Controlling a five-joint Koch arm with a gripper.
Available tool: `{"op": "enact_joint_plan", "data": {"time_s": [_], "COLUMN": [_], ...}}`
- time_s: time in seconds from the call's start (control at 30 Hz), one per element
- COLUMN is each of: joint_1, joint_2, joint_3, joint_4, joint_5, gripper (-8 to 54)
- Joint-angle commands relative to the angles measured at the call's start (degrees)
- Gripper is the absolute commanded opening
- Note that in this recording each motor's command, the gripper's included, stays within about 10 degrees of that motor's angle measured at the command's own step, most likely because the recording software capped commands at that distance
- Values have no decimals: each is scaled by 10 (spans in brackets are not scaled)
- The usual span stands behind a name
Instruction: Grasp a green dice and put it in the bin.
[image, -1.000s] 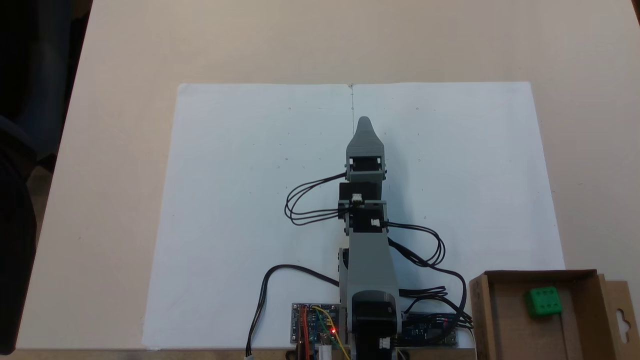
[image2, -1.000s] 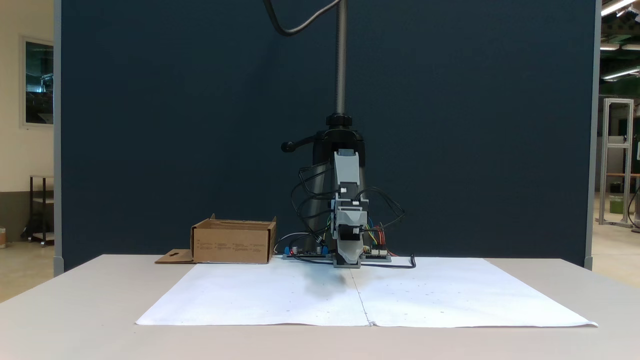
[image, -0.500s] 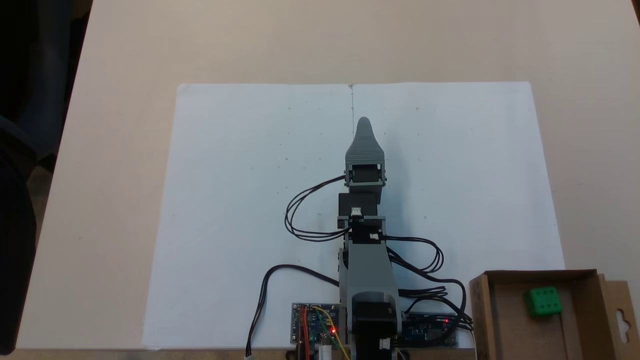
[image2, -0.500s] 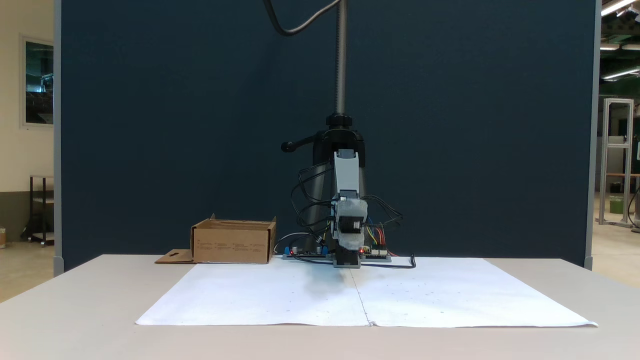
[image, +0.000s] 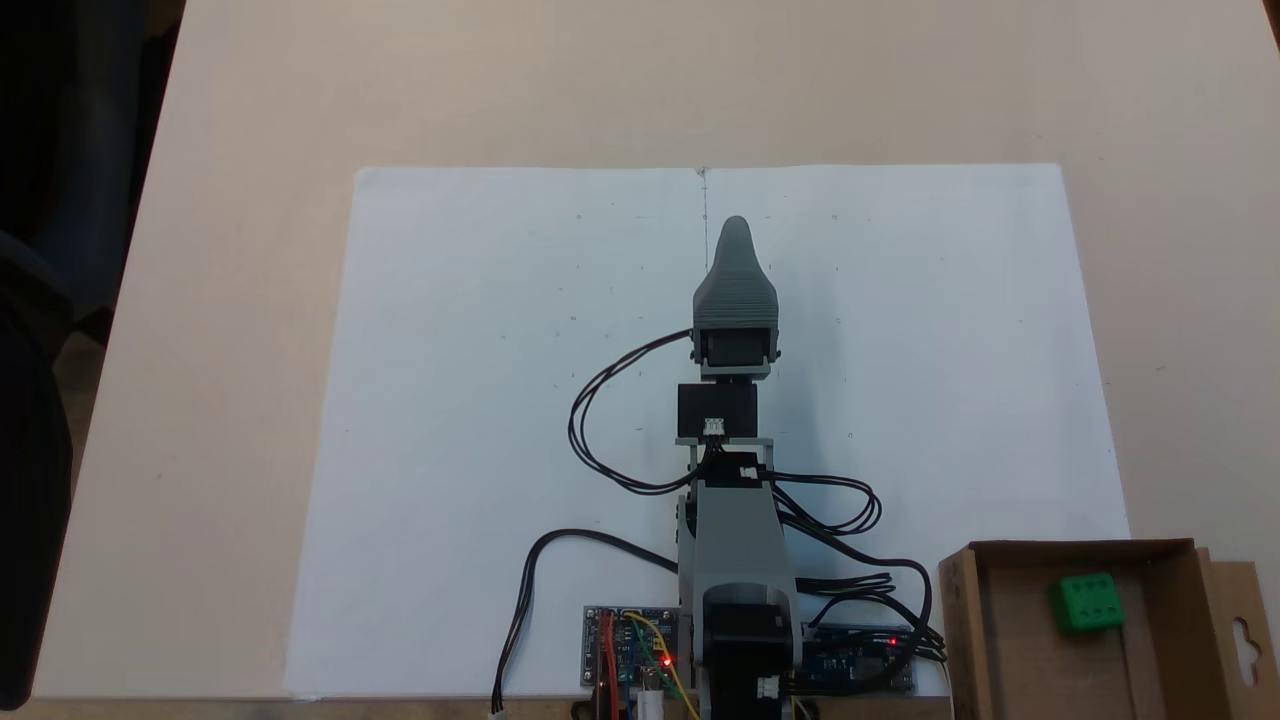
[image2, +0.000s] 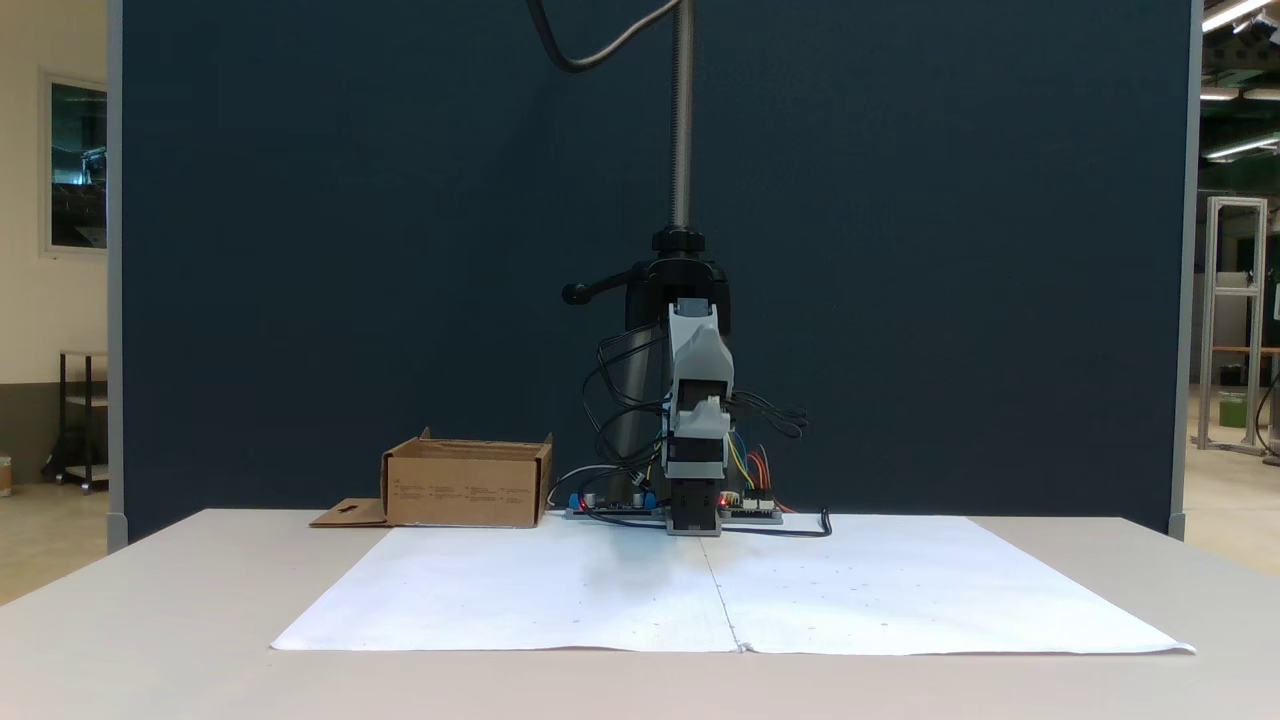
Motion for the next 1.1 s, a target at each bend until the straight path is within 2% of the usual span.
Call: {"op": "enact_joint_plan", "data": {"time_s": [0.0,1.07], "joint_1": [15,24], "joint_2": [69,65], "joint_3": [40,38], "joint_4": [-66,-55], "joint_5": [-45,-42], "gripper": [435,446]}}
